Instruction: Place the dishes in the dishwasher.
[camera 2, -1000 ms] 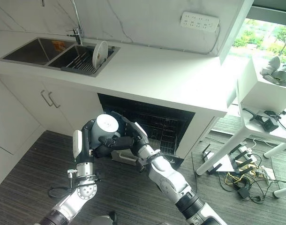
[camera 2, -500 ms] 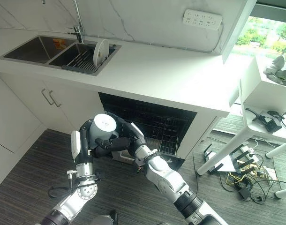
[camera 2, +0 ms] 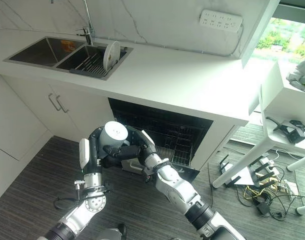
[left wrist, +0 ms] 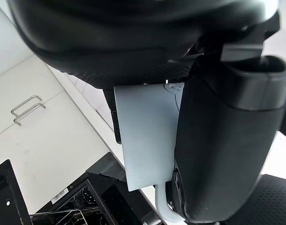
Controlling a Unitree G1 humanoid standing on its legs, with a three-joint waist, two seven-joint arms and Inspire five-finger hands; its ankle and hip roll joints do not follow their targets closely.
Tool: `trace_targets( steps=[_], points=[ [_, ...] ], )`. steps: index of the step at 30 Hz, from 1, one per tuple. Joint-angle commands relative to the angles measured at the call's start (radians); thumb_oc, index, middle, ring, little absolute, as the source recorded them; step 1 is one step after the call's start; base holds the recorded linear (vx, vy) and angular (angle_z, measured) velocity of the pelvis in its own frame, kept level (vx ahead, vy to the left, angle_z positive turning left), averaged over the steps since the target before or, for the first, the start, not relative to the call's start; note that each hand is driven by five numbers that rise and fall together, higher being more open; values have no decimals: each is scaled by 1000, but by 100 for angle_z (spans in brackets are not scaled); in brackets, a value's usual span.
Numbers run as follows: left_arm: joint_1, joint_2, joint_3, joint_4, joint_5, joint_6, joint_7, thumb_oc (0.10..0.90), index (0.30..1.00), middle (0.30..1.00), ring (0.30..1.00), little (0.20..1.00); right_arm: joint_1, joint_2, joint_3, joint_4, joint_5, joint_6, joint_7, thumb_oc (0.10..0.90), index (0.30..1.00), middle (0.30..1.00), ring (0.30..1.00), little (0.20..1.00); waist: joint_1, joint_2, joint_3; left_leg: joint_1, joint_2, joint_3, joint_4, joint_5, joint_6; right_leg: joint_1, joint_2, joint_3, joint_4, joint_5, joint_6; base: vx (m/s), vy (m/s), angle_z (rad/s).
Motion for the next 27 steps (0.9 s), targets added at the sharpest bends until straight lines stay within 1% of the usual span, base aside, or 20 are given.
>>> trace_targets(
  steps=[1, 9, 11, 12, 13, 14, 16, 17, 18, 19, 20, 21, 22, 23, 27],
  points=[
    [-175, -37, -146, -85, 85, -95, -22, 400, 300, 300, 300, 300, -204, 186, 63, -111, 25, -126, 60, 400, 300, 300, 300, 300, -2, -28, -16, 40, -12, 10, 79, -216, 29, 79, 2, 53, -109, -3, 75, -10, 1, 5],
    [-181, -36, -158, -85, 89, -105, -26, 400, 300, 300, 300, 300, -207, 186, 65, -109, 15, -140, 52, 400, 300, 300, 300, 300, 1, -28, -13, 39, -11, 8, 79, -216, 29, 79, 2, 50, -109, -4, 75, -3, -1, 1],
    [-180, -38, -161, -80, 86, -109, -24, 400, 300, 300, 300, 300, -214, 186, 61, -106, 10, -154, 45, 400, 300, 300, 300, 300, 0, -27, -14, 41, -10, 8, 79, -216, 29, 80, 3, 52, -109, -5, 73, 0, 0, 0],
    [-179, -38, -160, -80, 86, -107, -21, 723, 785, 785, 785, 785, -215, 183, 57, -108, 12, -162, 33, 400, 300, 300, 300, 300, 0, -27, -13, 41, -9, 9, 79, -215, 29, 81, 3, 51, -109, -5, 74, 0, 0, 0],
    [-179, -39, -159, -80, 80, -106, -20, 723, 785, 785, 785, 785, -215, 181, 54, -112, 17, -158, 26, 400, 300, 300, 300, 300, -1, -27, -13, 42, -9, 9, 79, -215, 29, 81, 2, 52, -109, -5, 74, 0, 0, 0],
    [-177, -40, -156, -80, 69, -107, -20, 800, 900, 900, 900, 900, -211, 180, 46, -117, 19, -180, 24, 400, 300, 300, 300, 300, -3, -26, -13, 43, -8, 10, 79, -215, 28, 81, 3, 51, -109, -5, 74, 0, 0, 0],
    [-176, -43, -154, -75, 67, -110, -13, 800, 900, 900, 900, 900, -209, 176, 32, -127, 16, -217, 1, 400, 300, 300, 300, 300, -7, -24, -15, 44, -6, 13, 79, -214, 28, 82, 2, 50, -109, -5, 73, 0, 0, 0],
    [-176, -43, -154, -74, 66, -111, -12, 800, 900, 900, 900, 900, -208, 175, 29, -129, 17, -219, -3, 400, 300, 300, 300, 300, -8, -23, -15, 44, -6, 13, 79, -214, 28, 82, 2, 50, -109, -5, 73, 0, 0, 0],
    [-174, -43, -151, -73, 64, -113, -11, 800, 900, 900, 900, 900, -207, 172, 20, -134, 16, -235, -21, 400, 300, 300, 300, 300, -9, -23, -16, 44, -5, 14, 79, -214, 28, 83, 2, 49, -109, -5, 73, 0, 0, 0],
    [-171, -43, -146, -72, 64, -115, -7, 800, 900, 900, 900, 900, -204, 165, 0, -140, 16, -267, -62, 400, 300, 300, 300, 300, -13, -22, -18, 45, -3, 16, 79, -213, 27, 83, 2, 48, -109, -5, 73, 0, 0, 0],
    [-169, -42, -144, -73, 64, -115, -4, 800, 900, 900, 900, 900, -202, 161, -13, -144, 19, -279, -82, 400, 300, 300, 300, 300, -15, -21, -19, 46, -1, 17, 79, -214, 26, 84, 3, 47, -109, -5, 73, 0, 0, 0],
    [-165, -37, -135, -80, 60, -116, -1, 800, 900, 900, 900, 900, -192, 150, -45, -150, 21, -315, -131, 400, 300, 300, 300, 300, -21, -19, -19, 47, 2, 18, 79, -214, 26, 85, 3, 46, -109, -5, 73, 0, 0, 0],
    [-162, -37, -131, -83, 60, -117, 1, 800, 900, 900, 900, 900, -188, 146, -61, -152, 25, -328, -146, 400, 300, 300, 300, 300, -24, -18, -20, 46, 2, 19, 79, -213, 25, 85, 3, 47, -109, -5, 73, 0, 0, 0],
    [-160, -34, -126, -87, 63, -119, 6, 800, 900, 900, 900, 900, -179, 139, -84, -154, 31, -355, -171, 400, 300, 300, 300, 300, -27, -17, -21, 45, 4, 20, 79, -213, 26, 84, 3, 47, -109, -6, 73, 0, 0, 0],
    [-153, -28, -104, -104, 64, -112, 19, 800, 900, 900, 900, 900, -137, 108, -169, -170, 52, -421, -209, 400, 300, 300, 300, 300, -45, -12, -21, 46, 6, 23, 79, -213, 26, 84, 5, 48, -109, -6, 71, 0, 0, 0]
  ],
)
